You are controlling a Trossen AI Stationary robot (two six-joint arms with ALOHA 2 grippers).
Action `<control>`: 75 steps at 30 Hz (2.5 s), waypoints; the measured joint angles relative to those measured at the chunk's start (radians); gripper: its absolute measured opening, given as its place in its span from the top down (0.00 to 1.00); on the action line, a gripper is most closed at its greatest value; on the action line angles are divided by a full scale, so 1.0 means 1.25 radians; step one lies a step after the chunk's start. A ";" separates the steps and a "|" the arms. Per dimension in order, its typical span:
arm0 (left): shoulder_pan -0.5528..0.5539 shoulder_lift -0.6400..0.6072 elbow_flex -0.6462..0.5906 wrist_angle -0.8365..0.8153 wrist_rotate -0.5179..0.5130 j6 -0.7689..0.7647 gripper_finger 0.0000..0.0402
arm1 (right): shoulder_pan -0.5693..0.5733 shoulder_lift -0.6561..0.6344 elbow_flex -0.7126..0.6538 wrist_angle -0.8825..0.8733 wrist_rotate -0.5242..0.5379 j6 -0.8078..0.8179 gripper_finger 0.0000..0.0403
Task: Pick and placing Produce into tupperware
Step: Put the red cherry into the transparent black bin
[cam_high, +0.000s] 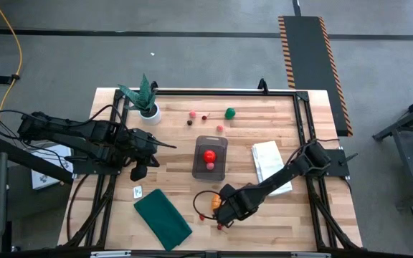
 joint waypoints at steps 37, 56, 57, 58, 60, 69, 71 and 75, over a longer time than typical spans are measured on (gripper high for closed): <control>0.000 0.000 0.000 0.000 0.000 0.000 0.99 | -0.027 -0.113 0.495 -0.285 0.158 -0.232 0.73; 0.000 0.000 0.000 0.001 0.001 -0.019 0.99 | -0.147 -0.248 0.498 -0.258 0.134 -0.406 0.73; 0.000 0.000 0.000 0.001 0.001 -0.019 0.99 | -0.161 -0.247 0.498 -0.257 0.125 -0.418 0.73; 0.000 0.000 0.000 0.001 0.001 -0.019 0.99 | -0.176 -0.245 0.498 -0.256 0.113 -0.432 0.73; 0.000 0.000 0.000 0.001 0.001 -0.019 0.99 | -0.205 -0.240 0.497 -0.250 0.090 -0.460 0.73; 0.000 0.000 0.000 0.001 0.001 -0.015 0.99 | -0.326 -0.236 0.481 -0.216 0.009 -0.560 0.73; 0.000 0.000 0.000 0.001 0.001 -0.014 0.99 | -0.349 -0.231 0.480 -0.217 -0.007 -0.579 0.73; 0.000 0.000 0.000 0.001 0.000 -0.012 0.99 | -0.395 -0.213 0.481 -0.223 -0.036 -0.612 0.73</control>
